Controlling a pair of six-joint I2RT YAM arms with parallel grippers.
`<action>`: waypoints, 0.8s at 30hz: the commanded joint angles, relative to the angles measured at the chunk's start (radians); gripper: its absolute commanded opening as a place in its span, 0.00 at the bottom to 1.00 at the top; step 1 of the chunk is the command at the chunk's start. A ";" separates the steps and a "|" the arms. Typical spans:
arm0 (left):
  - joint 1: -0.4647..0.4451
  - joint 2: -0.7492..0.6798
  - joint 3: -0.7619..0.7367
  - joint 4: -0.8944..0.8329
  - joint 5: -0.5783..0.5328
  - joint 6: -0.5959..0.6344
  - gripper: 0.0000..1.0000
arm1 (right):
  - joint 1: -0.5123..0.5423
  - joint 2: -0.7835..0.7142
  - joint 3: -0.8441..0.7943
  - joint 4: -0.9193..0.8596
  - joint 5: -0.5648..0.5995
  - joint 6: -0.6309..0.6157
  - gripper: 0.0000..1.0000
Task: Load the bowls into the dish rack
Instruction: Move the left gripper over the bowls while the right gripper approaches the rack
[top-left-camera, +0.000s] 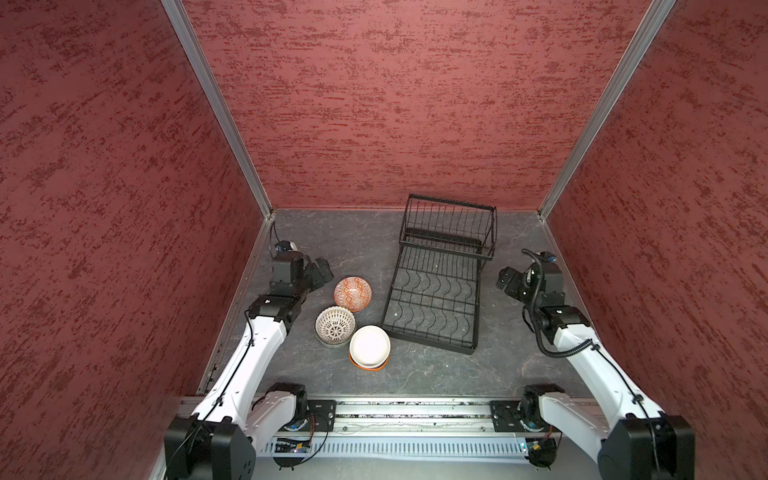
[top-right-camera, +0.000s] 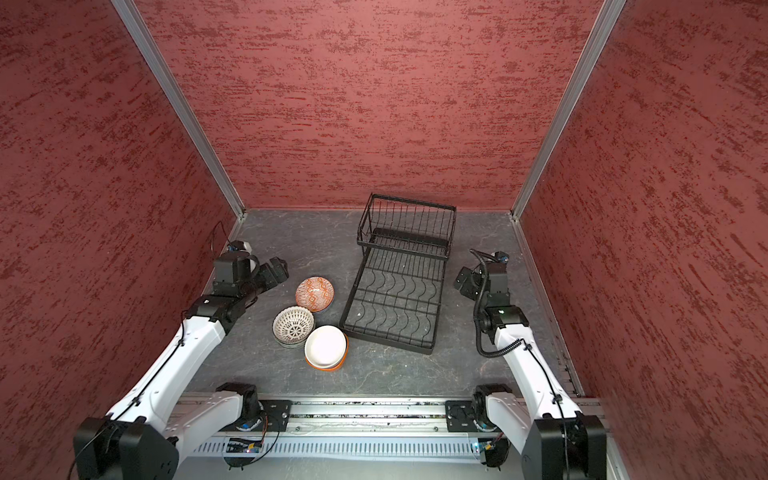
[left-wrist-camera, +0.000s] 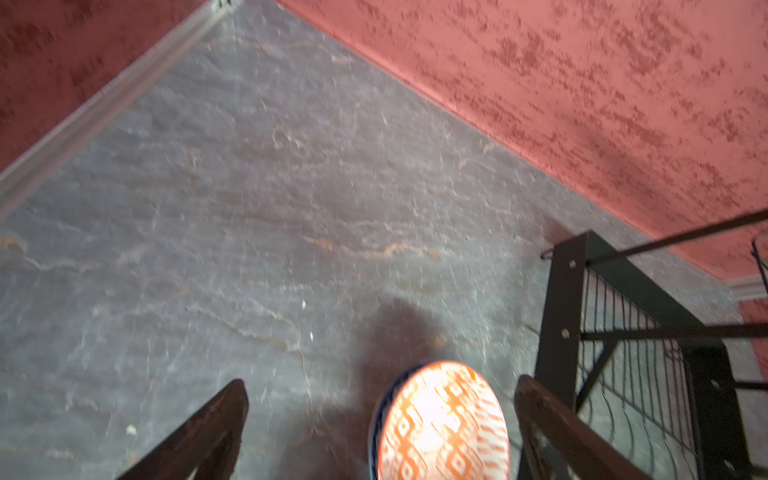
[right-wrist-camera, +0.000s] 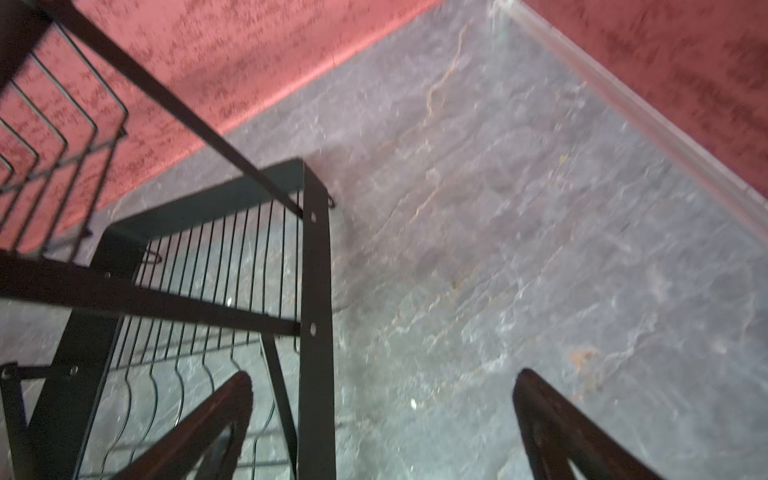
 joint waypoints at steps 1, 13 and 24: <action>-0.041 -0.003 0.042 -0.161 0.028 -0.034 1.00 | 0.020 -0.011 0.014 -0.078 -0.024 0.044 0.99; -0.252 0.011 0.122 -0.345 0.047 -0.049 0.99 | 0.088 0.002 -0.008 -0.125 -0.099 0.063 0.99; -0.342 0.005 0.168 -0.456 0.055 -0.077 0.99 | 0.129 0.088 -0.075 -0.042 -0.113 0.093 0.99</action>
